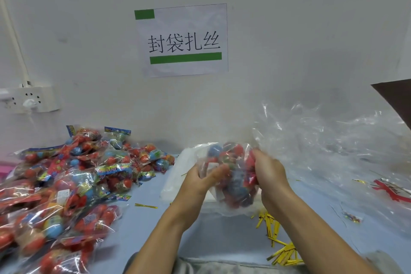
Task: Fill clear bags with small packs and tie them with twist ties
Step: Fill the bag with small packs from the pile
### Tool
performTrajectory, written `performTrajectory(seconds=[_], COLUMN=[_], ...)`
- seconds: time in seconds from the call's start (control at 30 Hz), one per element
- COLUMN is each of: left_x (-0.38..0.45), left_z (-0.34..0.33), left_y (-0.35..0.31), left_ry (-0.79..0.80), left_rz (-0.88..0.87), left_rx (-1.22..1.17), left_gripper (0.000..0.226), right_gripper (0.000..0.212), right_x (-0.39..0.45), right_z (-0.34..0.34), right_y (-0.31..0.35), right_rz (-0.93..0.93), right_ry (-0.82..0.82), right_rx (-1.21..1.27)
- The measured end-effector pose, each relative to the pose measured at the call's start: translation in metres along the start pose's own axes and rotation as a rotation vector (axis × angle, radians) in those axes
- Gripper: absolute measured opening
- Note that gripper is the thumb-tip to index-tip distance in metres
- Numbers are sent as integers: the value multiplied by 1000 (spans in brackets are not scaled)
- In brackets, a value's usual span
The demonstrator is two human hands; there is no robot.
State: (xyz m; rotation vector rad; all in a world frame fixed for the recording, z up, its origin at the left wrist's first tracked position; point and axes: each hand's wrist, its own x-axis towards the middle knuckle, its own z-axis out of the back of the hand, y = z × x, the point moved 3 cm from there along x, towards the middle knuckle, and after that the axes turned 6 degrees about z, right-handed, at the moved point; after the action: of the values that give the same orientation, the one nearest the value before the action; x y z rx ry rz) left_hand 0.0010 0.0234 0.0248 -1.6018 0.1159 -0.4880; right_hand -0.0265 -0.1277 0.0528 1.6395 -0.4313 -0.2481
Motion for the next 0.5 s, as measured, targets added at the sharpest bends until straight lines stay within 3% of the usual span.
performTrajectory(seconds=[0.13,0.27,0.37,0.43,0.5], left_x=[4,7,4,2,1], left_z=[-1,0,-3,-4,-4], left_y=[3,8,8,9,8], left_ry=[-49,-90,-27,13,-4], left_rz=[79,275,383,439,486], left_rx=[-150,-311,-369,-360,-249], left_gripper=[48,71,64,67,81], right_gripper=[34,33,33,34,31], right_x=[-9,-16,-21,-21,-18], right_z=[-9,-12,-10,-10,-8], right_y=[7,8,8,9,9], right_rz=[178,401,415,413,352], right_ry=[136,371,483,446,297], right_rx=[-116,-207,-349,-279,-128])
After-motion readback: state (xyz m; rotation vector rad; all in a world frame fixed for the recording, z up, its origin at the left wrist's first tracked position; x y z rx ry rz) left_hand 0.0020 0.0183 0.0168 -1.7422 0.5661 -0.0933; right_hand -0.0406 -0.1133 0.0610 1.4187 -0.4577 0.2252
